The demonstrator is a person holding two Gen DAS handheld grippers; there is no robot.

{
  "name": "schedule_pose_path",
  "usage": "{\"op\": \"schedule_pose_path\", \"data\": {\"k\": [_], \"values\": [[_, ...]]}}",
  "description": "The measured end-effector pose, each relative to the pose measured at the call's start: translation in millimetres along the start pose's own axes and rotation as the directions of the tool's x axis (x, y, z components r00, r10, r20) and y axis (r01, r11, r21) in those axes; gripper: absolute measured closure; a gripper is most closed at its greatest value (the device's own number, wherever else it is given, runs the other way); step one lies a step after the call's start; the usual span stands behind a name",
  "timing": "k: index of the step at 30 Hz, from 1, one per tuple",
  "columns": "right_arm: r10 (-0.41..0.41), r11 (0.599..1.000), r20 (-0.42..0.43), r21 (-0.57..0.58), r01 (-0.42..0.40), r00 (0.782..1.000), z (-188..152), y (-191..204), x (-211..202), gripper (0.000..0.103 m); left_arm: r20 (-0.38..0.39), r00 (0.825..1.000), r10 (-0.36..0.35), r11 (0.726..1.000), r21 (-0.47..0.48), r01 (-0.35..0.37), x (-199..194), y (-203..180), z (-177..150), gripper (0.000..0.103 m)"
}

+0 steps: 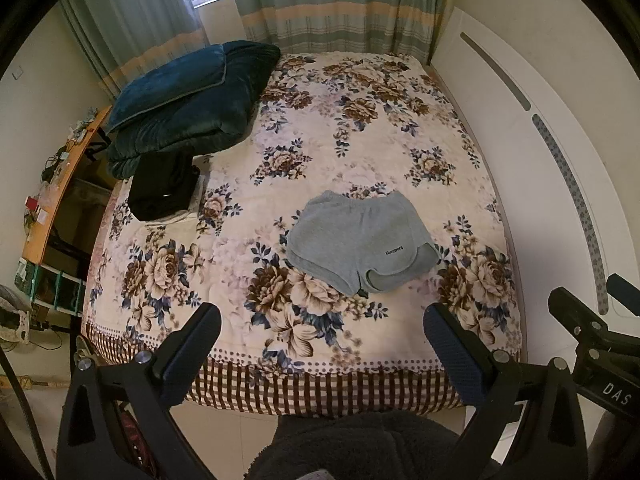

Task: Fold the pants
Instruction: 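Lower both grippers to the grey shorts' leg hems and close on them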

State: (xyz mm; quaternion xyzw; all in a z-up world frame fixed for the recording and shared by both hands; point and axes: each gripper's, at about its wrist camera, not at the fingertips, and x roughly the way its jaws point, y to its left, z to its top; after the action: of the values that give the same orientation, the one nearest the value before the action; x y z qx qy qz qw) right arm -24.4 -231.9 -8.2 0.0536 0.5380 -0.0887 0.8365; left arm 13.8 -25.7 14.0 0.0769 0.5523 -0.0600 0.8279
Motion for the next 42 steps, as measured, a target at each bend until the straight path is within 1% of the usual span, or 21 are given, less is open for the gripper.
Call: {"op": "schedule_pose_path", "data": {"k": [7, 13, 17, 19, 22, 23, 25, 27, 28, 30, 31, 34, 35, 36, 37, 38, 39, 40, 42], "values": [[0.004, 1.000, -0.008, 0.002, -0.004, 1.000, 2.7, 1.9, 2.7, 0.000, -0.011, 1.000, -0.003, 1.000, -0.003, 0.003, 2.6, -5.3, 6.8, 0.000], [0.015, 1.000, -0.029, 0.006, -0.015, 0.999, 1.8, 1.7, 0.3, 0.000, -0.029, 1.000, 0.005, 1.000, -0.018, -0.005, 17.7, -2.9, 3.1, 0.000], [0.021, 1.000, -0.050, 0.019, -0.020, 0.999, 0.2, -5.6, 25.7, 0.000, -0.039, 0.999, 0.031, 0.999, -0.037, -0.033, 36.2, 0.1, 3.8, 0.000], [0.024, 0.999, -0.059, 0.032, -0.022, 0.998, 2.3, -7.8, 40.4, 0.000, -0.047, 0.998, 0.048, 0.997, -0.056, -0.051, 54.4, 0.9, 6.8, 0.000], [0.054, 0.996, -0.069, 0.074, -0.048, 0.996, 9.2, -17.1, 70.0, 0.000, -0.046, 0.996, 0.078, 0.994, -0.072, -0.081, 82.8, 2.4, 8.2, 0.000], [0.069, 0.993, -0.071, 0.099, -0.062, 0.995, 11.0, -23.3, 88.0, 0.000, -0.044, 0.994, 0.102, 0.991, -0.079, -0.105, 99.2, 1.9, 10.5, 0.000], [0.091, 0.989, -0.085, 0.128, -0.080, 0.992, 16.0, -28.8, 118.8, 0.000, -0.056, 0.991, 0.119, 0.989, -0.083, -0.124, 130.3, 0.6, 14.9, 0.000], [0.104, 0.985, -0.101, 0.148, -0.089, 0.989, 21.6, -36.7, 159.6, 0.000, -0.074, 0.987, 0.142, 0.985, -0.092, -0.148, 162.9, -0.7, 18.1, 0.000], [0.105, 0.985, -0.126, 0.149, -0.085, 0.986, 23.7, -38.0, 184.0, 0.000, -0.088, 0.986, 0.142, 0.984, -0.094, -0.150, 180.1, -2.1, 19.4, 0.000], [0.124, 0.983, -0.167, 0.153, -0.098, 0.978, 25.6, -41.1, 235.7, 0.000, -0.118, 0.980, 0.162, 0.979, -0.105, -0.175, 224.2, -3.6, 20.8, 0.000], [0.131, 0.982, -0.204, 0.161, -0.099, 0.970, 24.3, -44.0, 271.8, 0.000, -0.138, 0.976, 0.167, 0.977, -0.110, -0.183, 248.3, -4.6, 20.9, 0.000], [0.172, 0.971, -0.282, 0.212, -0.114, 0.944, 15.8, -51.9, 359.5, 0.000, -0.208, 0.964, 0.167, 0.971, -0.133, -0.197, 316.5, -2.2, 15.8, 0.000], [0.186, 0.964, -0.314, 0.241, -0.111, 0.931, 10.8, -55.3, 394.3, 0.000, -0.240, 0.959, 0.149, 0.970, -0.156, -0.189, 348.7, 0.7, 12.1, 0.000], [0.194, 0.959, -0.332, 0.264, -0.107, 0.923, 6.0, -58.3, 422.5, 0.000, -0.267, 0.955, 0.130, 0.967, -0.177, -0.181, 370.3, 3.1, 8.5, 0.002], [0.202, 0.950, -0.351, 0.298, -0.095, 0.914, 0.0, -60.7, 454.2, 0.003, -0.296, 0.949, 0.110, 0.965, -0.198, -0.173, 389.7, 4.9, 4.3, 0.006], [0.219, 0.934, -0.375, 0.347, -0.083, 0.901, -6.4, -62.9, 487.5, 0.005, -0.328, 0.941, 0.082, 0.960, -0.228, -0.163, 413.6, 8.7, -0.7, 0.008], [0.246, 0.919, -0.386, 0.385, -0.087, 0.889, -11.0, -65.2, 513.9, 0.006, -0.357, 0.932, 0.059, 0.950, -0.266, -0.162, 435.6, 13.7, -6.9, 0.011], [0.287, 0.893, -0.390, 0.440, -0.096, 0.875, -18.0, -64.5, 547.2, 0.009, -0.374, 0.927, 0.033, 0.938, -0.308, -0.158, 458.8, 18.9, -13.3, 0.011], [0.324, 0.855, -0.398, 0.512, -0.085, 0.858, -29.7, -66.7, 594.4, 0.014, -0.409, 0.912, -0.020, 0.919, -0.368, -0.145, 495.4, 23.8, -23.9, 0.011]]}}
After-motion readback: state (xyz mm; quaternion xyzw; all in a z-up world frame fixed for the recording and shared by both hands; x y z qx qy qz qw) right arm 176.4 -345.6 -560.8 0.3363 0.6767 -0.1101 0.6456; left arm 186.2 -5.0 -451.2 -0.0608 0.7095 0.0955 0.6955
